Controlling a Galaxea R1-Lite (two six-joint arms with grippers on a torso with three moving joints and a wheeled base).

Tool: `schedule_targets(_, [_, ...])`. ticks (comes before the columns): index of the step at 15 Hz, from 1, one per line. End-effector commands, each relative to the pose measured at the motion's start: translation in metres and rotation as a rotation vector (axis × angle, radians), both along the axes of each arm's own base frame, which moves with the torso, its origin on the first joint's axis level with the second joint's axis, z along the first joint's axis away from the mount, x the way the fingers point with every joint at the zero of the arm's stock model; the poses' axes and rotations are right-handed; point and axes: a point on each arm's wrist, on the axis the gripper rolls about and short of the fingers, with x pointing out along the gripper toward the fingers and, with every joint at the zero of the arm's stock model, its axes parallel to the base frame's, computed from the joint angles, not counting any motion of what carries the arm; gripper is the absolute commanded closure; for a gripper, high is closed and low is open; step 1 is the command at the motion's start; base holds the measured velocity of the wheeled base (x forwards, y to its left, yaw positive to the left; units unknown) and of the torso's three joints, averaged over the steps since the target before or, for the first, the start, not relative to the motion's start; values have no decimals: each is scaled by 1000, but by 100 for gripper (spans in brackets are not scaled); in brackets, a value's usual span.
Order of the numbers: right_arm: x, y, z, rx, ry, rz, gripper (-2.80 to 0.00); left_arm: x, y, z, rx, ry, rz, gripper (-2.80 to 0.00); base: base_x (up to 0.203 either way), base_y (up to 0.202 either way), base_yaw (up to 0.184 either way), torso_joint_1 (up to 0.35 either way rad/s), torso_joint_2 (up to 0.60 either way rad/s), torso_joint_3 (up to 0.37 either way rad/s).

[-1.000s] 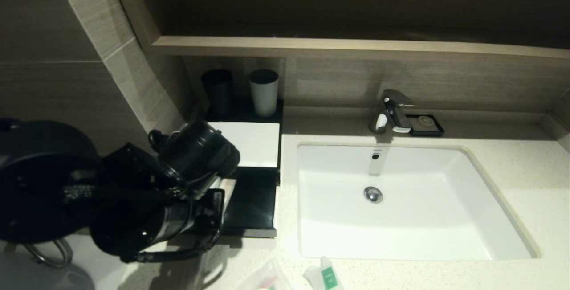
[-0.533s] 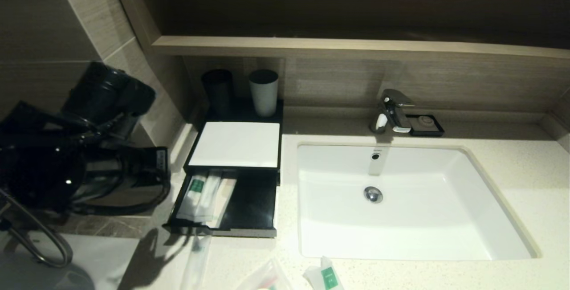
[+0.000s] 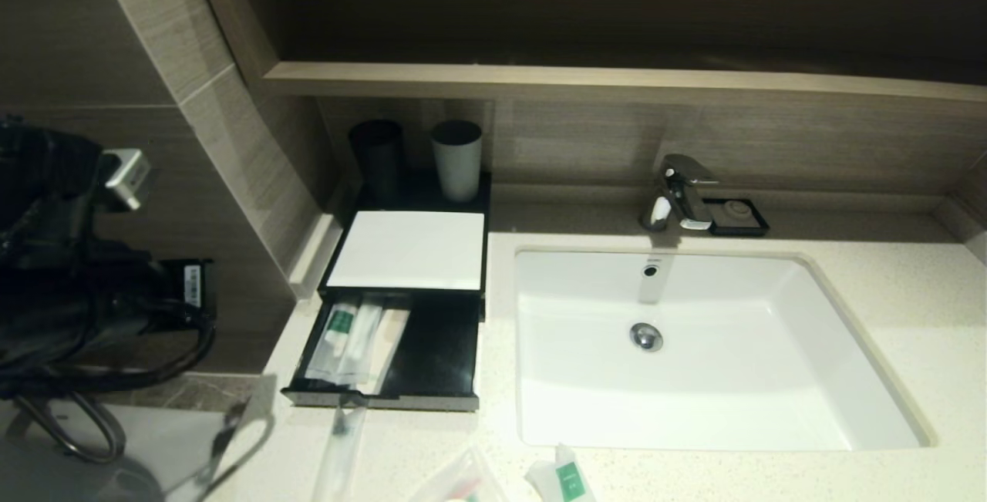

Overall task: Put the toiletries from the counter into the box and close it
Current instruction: Pick up the bathroom toiletry

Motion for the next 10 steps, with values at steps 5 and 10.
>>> schedule_targets(5, [0, 0, 0, -1, -1, 1, 0, -89, 19, -7, -157, 177, -273, 0, 0, 0, 0, 0, 0, 0])
schedule_targets(10, [0, 0, 0, -1, -1, 2, 0, -136, 28, -37, -236, 274, -421, 0, 0, 0, 0, 0, 0, 0])
